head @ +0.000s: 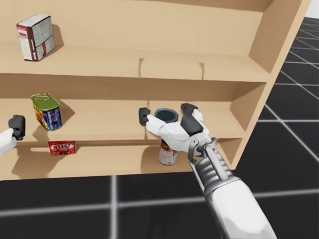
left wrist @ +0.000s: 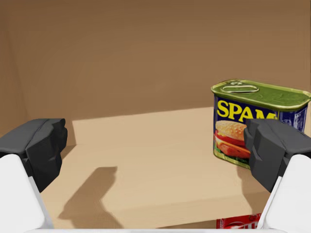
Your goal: Retrieve the tuna can from the shelves.
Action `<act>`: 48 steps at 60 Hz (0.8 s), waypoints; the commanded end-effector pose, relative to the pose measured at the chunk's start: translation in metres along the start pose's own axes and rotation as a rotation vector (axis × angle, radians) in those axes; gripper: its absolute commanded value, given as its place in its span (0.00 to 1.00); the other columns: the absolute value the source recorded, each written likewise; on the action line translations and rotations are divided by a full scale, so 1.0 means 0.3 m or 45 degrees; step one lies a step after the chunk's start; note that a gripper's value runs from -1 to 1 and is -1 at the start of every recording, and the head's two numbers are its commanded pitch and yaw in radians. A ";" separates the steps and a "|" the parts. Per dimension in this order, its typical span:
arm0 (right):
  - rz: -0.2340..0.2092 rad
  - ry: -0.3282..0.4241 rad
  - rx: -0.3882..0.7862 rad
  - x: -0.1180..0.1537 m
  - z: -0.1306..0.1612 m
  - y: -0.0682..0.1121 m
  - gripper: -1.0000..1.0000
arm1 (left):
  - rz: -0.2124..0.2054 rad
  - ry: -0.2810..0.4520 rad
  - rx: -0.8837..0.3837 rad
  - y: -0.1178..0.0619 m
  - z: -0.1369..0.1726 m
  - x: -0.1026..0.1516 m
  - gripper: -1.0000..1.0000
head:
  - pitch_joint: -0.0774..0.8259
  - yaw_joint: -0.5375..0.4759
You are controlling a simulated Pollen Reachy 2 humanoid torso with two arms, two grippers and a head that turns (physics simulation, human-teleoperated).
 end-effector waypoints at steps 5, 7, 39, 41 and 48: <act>-0.031 0.067 -0.013 -0.097 -0.061 0.032 0.00 | -0.007 0.003 -0.003 -0.005 0.005 0.003 0.00 | 0.60 0.34; -0.032 0.066 -0.011 -0.104 -0.062 0.031 0.00 | -0.006 0.003 -0.004 -0.006 0.006 0.004 0.00 | 0.61 0.34; -0.058 0.104 -0.028 -0.181 -0.070 0.003 1.00 | -0.004 -0.001 -0.006 -0.011 0.012 0.009 0.00 | 0.61 0.34; -0.070 0.106 -0.018 -0.180 -0.066 0.002 1.00 | -0.004 -0.001 -0.006 -0.011 0.012 0.009 0.00 | 0.61 0.34; -0.083 0.112 -0.006 -0.179 -0.052 0.000 1.00 | -0.005 -0.001 -0.008 -0.013 0.012 0.009 0.00 | 0.61 0.34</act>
